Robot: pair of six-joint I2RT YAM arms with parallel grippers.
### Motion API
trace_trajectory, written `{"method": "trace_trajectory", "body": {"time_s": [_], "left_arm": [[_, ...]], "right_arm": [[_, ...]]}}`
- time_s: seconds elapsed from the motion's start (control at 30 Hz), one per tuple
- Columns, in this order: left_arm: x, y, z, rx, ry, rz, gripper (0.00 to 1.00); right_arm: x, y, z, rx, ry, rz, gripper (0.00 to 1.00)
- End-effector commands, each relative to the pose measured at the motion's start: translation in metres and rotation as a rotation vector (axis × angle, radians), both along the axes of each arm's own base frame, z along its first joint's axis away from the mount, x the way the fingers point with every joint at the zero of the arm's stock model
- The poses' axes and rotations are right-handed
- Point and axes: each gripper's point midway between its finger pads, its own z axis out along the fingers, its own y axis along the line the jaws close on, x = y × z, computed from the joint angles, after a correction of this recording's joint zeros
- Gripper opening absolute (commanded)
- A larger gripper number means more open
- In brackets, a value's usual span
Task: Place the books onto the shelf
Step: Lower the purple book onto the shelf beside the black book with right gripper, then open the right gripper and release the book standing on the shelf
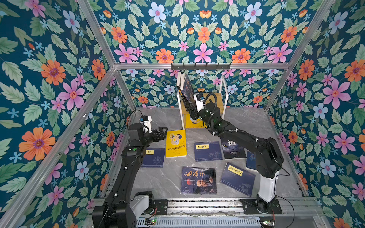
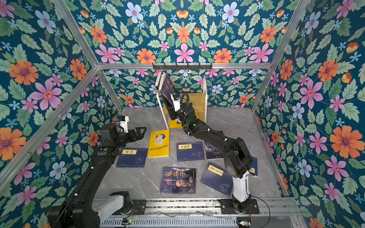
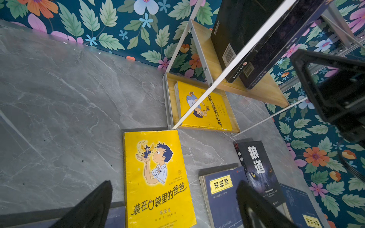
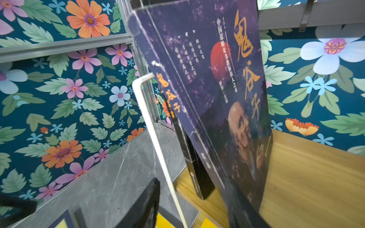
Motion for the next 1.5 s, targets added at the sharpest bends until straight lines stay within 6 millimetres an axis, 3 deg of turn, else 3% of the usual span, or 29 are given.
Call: {"method": "trace_trajectory", "body": {"time_s": [0.0, 0.1, 0.27, 0.33, 0.47, 0.67, 1.03, 1.47], "left_arm": [[0.002, 0.001, 0.002, -0.005, -0.008, 0.005, 1.00], [0.003, 0.002, 0.003, -0.004, -0.010, 0.010, 1.00], [0.002, 0.003, 0.003, -0.007, -0.010, 0.011, 1.00], [0.002, 0.003, 0.004, -0.004, -0.013, 0.013, 1.00], [0.002, 0.004, 0.008, 0.001, -0.018, 0.019, 1.00], [0.001, 0.005, 0.008, 0.004, -0.021, 0.020, 1.00], [0.000, 0.001, 0.008, -0.003, -0.022, 0.008, 1.00], [0.000, 0.003, 0.007, 0.003, -0.024, 0.014, 1.00]], "right_arm": [[-0.006, -0.019, 0.012, 0.019, -0.011, -0.034, 0.52], [-0.002, -0.042, 0.009, -0.008, 0.016, -0.091, 0.44], [0.029, -0.077, -0.007, -0.075, 0.097, -0.223, 0.13], [0.040, -0.083, -0.016, -0.105, 0.125, -0.253, 0.08], [0.061, -0.079, -0.035, -0.146, 0.170, -0.278, 0.09], [0.082, -0.056, -0.065, -0.141, 0.256, -0.234, 0.09], [0.086, -0.017, -0.095, -0.071, 0.325, -0.196, 0.10], [0.091, -0.009, -0.092, -0.062, 0.317, -0.193, 0.11]]}}
